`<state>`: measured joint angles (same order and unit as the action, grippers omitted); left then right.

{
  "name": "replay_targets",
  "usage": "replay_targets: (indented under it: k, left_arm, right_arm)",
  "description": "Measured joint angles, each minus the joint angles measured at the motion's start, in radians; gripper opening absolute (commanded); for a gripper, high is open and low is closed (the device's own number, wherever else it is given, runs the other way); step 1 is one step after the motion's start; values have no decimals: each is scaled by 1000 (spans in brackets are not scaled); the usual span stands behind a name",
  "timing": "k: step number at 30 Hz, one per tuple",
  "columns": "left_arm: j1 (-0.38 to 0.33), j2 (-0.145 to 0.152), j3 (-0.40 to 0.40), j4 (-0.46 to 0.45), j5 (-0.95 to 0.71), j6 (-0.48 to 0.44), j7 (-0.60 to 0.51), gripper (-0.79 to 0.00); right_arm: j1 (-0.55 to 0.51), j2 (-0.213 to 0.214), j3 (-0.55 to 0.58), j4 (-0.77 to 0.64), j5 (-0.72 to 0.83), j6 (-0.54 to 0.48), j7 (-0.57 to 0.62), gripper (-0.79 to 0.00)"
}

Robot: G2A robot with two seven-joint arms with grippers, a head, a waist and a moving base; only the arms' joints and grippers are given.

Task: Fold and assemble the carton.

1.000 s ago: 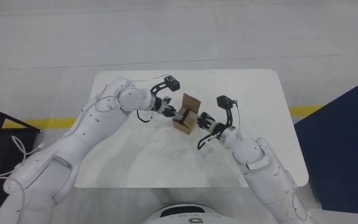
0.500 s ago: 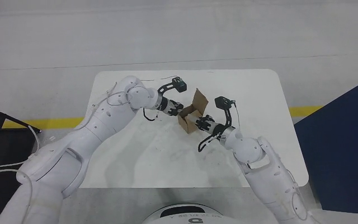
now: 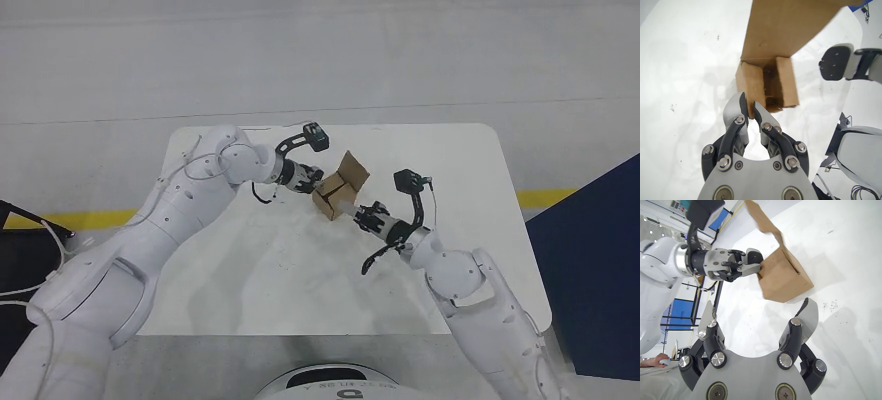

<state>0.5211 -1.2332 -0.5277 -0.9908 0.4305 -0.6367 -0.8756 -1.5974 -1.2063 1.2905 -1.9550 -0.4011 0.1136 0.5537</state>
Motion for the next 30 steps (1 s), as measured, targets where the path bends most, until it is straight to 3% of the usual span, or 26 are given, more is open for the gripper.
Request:
replay_targets:
  k: [3,4,7,9,13,16,20,24,30]
  left_arm:
    - [9,12,-17,-2,46,-49,33,0]
    - [14,17,-24,-2,62,-68,50,0]
    - [29,30,-45,-2,99,-108,93,0]
    - [41,41,-66,1,118,-120,126,0]
    - [80,74,-119,3,195,-152,199,0]
    - [116,96,-142,-5,255,-163,214,0]
    - [152,113,-166,-35,286,-158,224,0]
    - [171,120,-178,-63,297,-147,225,0]
    - [162,115,-175,-55,310,-138,213,0]
  right_arm:
    - [-44,7,72,-30,52,-38,-13,-243]
    - [-57,9,94,-39,74,-56,-10,-296]
    - [-69,12,141,-52,117,-69,-30,-342]
    - [-68,10,150,-64,110,-36,-82,-425]
    - [-27,1,98,-59,3,90,-199,-477]
    - [50,-8,40,0,-33,180,-214,-502]
    - [141,-21,-23,91,-47,234,-227,-600]
    - [215,-28,-57,166,-30,221,-190,-625]
    - [290,-22,-83,223,-47,157,6,-640]
